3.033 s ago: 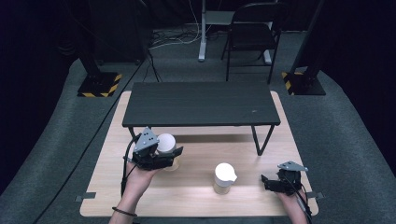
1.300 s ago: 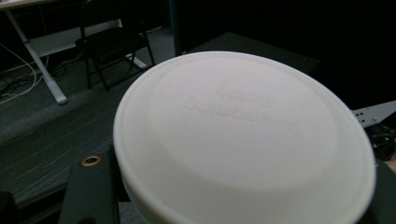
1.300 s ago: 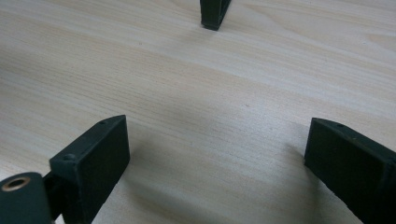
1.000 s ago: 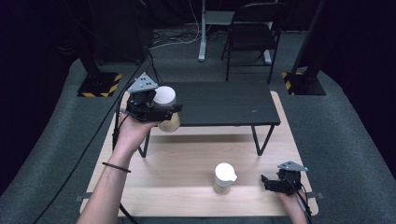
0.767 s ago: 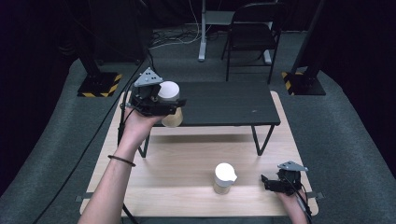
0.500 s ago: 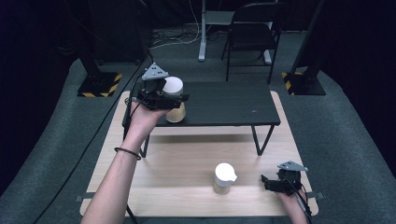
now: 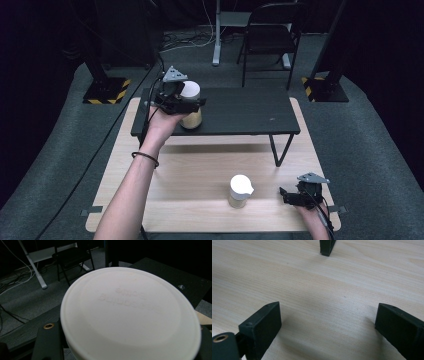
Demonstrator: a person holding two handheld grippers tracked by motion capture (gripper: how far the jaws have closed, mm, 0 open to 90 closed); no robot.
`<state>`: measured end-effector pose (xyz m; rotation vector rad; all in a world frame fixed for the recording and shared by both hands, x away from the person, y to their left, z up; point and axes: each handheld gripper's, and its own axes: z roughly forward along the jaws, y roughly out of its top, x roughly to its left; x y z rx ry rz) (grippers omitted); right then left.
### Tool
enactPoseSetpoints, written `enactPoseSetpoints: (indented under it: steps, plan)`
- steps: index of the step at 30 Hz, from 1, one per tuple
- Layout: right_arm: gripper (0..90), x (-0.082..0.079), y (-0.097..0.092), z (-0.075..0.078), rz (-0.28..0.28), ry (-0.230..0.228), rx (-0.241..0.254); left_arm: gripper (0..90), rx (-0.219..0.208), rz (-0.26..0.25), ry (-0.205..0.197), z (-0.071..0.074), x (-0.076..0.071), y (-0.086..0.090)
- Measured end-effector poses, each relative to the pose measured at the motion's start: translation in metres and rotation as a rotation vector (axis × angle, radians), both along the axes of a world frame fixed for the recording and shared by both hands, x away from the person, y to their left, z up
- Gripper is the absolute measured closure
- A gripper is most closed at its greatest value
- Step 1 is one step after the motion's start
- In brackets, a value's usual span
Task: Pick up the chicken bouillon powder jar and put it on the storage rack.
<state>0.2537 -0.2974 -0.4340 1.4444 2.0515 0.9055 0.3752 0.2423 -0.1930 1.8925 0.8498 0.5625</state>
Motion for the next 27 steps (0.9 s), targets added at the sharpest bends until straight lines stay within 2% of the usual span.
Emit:
enactPoseSetpoints:
  steps: [8, 15, 21, 27]
  plan:
    - [5.7, 0.0, 0.0, 0.0, 0.001, -0.001, -0.001, 33.3, -0.017, 0.008, 0.024, -0.001, 0.005, 0.004]
    - [5.7, 0.0, 0.0, 0.0, 0.0, 0.0, 0.0, 21.2, -0.023, 0.021, 0.038, -0.004, 0.004, 0.01]
    - [5.7, 0.0, 0.0, 0.0, -0.001, 0.0, 0.0, 13.6, -0.034, 0.008, 0.031, -0.003, -0.005, 0.019]
    - [5.7, 0.0, 0.0, 0.0, -0.002, 0.002, 0.001, 11.6, -0.062, 0.003, 0.007, -0.004, -0.021, 0.03]
